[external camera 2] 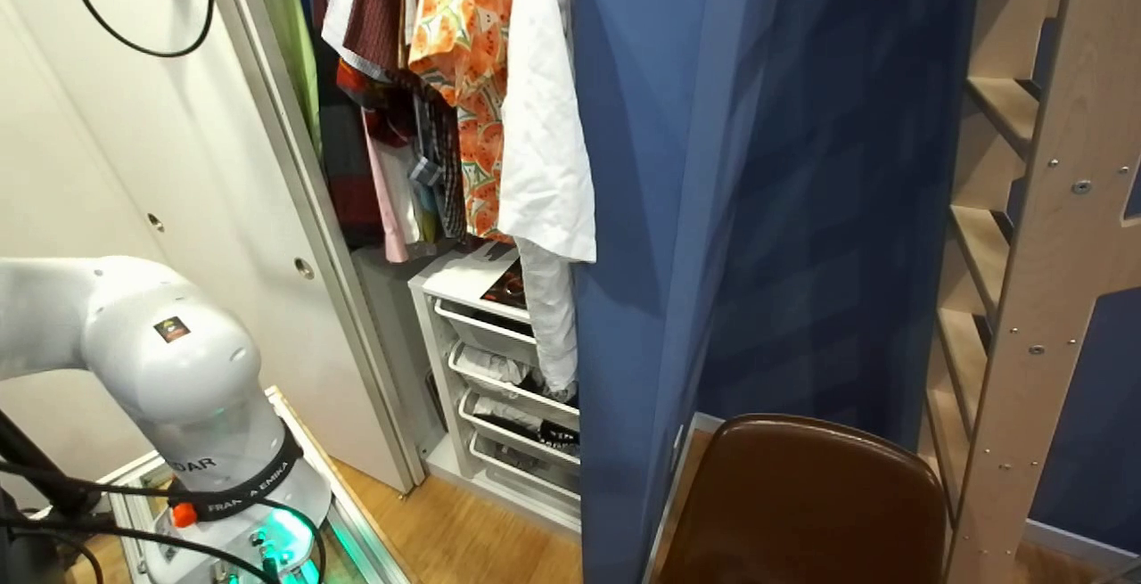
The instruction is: Hang two shirts on the first and second hooks, respectively
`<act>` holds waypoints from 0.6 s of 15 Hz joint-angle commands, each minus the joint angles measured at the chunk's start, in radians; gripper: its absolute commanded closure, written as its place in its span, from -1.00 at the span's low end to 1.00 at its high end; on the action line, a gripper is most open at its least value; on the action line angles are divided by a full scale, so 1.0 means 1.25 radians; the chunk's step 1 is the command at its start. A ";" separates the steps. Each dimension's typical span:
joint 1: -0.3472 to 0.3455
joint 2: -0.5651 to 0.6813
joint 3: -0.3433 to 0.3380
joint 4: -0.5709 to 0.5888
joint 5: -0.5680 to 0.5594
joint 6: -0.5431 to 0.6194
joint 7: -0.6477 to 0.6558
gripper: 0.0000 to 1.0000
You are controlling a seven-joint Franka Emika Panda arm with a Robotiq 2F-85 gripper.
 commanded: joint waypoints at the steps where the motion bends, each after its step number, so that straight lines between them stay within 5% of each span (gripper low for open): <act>1: 0.047 0.121 -0.017 0.091 0.049 0.006 0.002 -1.00; 9: 0.086 0.304 -0.019 0.234 0.099 -0.003 -0.025 -1.00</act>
